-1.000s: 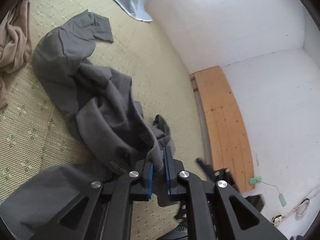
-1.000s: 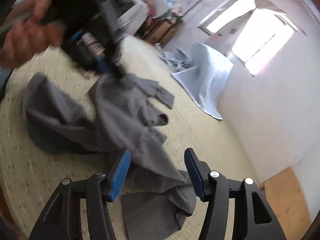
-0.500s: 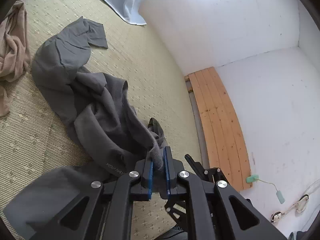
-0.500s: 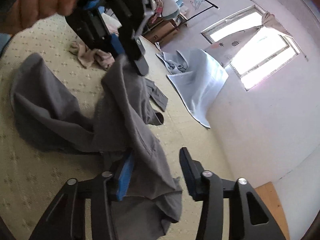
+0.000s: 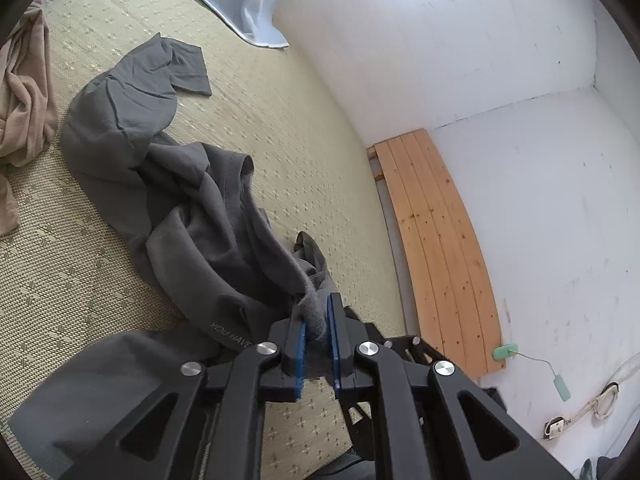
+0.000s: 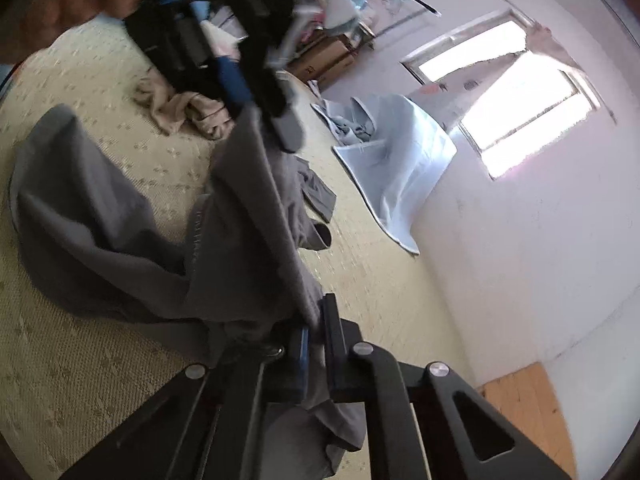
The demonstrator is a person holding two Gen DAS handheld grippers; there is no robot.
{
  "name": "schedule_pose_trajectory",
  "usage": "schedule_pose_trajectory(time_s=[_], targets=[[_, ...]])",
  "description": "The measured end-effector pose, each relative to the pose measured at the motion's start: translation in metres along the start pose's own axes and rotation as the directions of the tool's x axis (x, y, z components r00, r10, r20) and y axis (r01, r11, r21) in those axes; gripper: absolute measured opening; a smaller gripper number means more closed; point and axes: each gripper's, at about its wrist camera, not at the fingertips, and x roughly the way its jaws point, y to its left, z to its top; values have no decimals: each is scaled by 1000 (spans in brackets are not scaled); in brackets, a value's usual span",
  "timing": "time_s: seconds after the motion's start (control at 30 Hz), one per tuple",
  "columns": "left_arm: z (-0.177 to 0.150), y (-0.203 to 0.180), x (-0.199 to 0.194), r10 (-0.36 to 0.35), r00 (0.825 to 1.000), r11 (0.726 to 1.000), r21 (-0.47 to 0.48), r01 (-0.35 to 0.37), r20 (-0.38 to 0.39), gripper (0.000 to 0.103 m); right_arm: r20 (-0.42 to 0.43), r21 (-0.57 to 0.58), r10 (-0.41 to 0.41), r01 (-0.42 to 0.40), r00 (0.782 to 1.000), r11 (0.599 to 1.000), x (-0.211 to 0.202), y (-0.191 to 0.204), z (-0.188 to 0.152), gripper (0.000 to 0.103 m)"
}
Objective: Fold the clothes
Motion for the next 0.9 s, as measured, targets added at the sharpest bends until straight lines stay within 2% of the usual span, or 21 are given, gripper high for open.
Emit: schedule_pose_trajectory(time_s=[0.03, 0.13, 0.2, 0.3, 0.47, 0.63, 0.73, 0.77, 0.9], targets=[[0, 1, 0, -6, 1000, 1000, -7, 6, 1, 9, 3, 32, -3, 3, 1000, 999, -2, -6, 0, 4], [3, 3, -3, -7, 1000, 1000, -23, 8, 15, 20, 11, 138, -15, 13, 1000, 990, -7, -28, -1, 4], [5, 4, -6, 5, 999, 999, -32, -3, 37, 40, -1, 209, -24, 24, 1000, 978, -9, -46, -7, 4], [8, 10, -11, 22, 997, 998, -59, -17, 78, 55, -32, 329, -45, 53, 998, 943, -11, -76, -22, 3], [15, 16, -11, 98, 986, 993, -84, -87, 134, 60, -112, 483, -94, 137, 989, 865, -20, -119, -65, 3], [19, 20, 0, 156, 978, 985, -91, -145, 140, 62, -186, 618, -113, 206, 976, 759, -32, -159, -112, 3], [19, 22, 8, 196, 971, 978, -103, -183, 140, 62, -246, 688, -126, 264, 961, 676, -39, -184, -145, 3], [19, 23, 10, 205, 969, 976, -107, -191, 140, 62, -274, 707, -129, 291, 953, 645, -42, -190, -156, 3], [19, 27, 22, 241, 962, 967, -111, -227, 129, 62, -426, 774, -101, 420, 899, 474, -45, -222, -220, 3]])
